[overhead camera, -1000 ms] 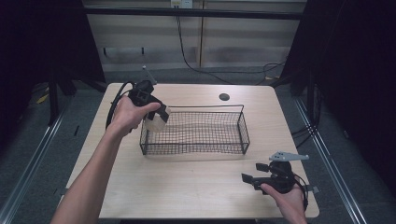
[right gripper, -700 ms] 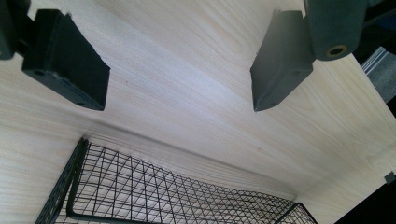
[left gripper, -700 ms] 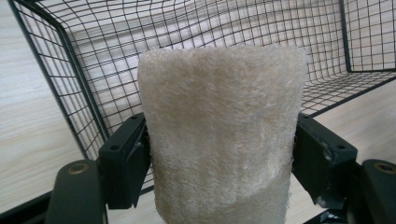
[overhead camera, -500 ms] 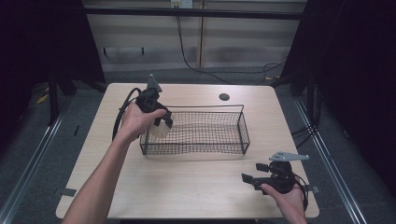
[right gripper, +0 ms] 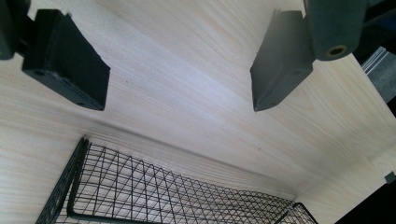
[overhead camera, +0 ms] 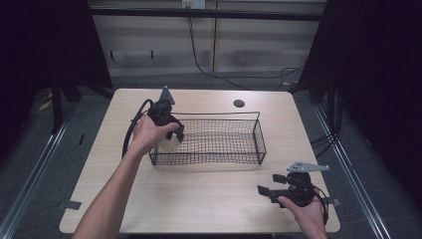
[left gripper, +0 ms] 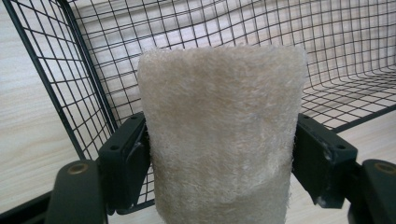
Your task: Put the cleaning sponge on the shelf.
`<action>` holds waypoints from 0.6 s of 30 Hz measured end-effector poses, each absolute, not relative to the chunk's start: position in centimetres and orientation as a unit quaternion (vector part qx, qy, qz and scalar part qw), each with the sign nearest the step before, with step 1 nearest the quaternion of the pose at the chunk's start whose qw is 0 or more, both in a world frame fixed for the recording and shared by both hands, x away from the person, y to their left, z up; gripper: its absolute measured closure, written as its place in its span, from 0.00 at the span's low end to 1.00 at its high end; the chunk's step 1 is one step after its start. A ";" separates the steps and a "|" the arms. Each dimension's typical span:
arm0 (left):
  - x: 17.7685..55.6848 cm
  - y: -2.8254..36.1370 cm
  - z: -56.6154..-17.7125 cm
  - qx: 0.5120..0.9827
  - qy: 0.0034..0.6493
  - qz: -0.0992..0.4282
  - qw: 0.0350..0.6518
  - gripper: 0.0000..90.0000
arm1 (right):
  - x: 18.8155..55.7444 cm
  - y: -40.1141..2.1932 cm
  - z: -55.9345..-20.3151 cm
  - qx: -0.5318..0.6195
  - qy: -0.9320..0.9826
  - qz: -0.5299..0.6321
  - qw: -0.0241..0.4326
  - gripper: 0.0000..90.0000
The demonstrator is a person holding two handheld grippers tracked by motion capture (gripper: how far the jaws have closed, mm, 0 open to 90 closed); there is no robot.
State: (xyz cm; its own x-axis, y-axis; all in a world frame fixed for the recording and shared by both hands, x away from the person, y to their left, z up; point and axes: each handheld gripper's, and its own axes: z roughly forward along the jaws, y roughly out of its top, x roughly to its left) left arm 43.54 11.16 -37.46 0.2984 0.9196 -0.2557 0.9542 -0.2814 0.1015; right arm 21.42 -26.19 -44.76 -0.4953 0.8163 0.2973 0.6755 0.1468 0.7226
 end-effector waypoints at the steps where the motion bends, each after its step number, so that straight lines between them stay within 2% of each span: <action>1: 43.4 10.9 -37.7 0.796 0.590 -0.070 0.116 0.30 | 21.4 -26.2 -44.8 0.495 0.753 0.425 0.083 0.22; 18: 43.9 10.4 -38.3 0.782 0.613 -0.048 0.106 0.30 | 21.4 -26.2 -44.8 0.497 0.752 0.425 0.081 0.22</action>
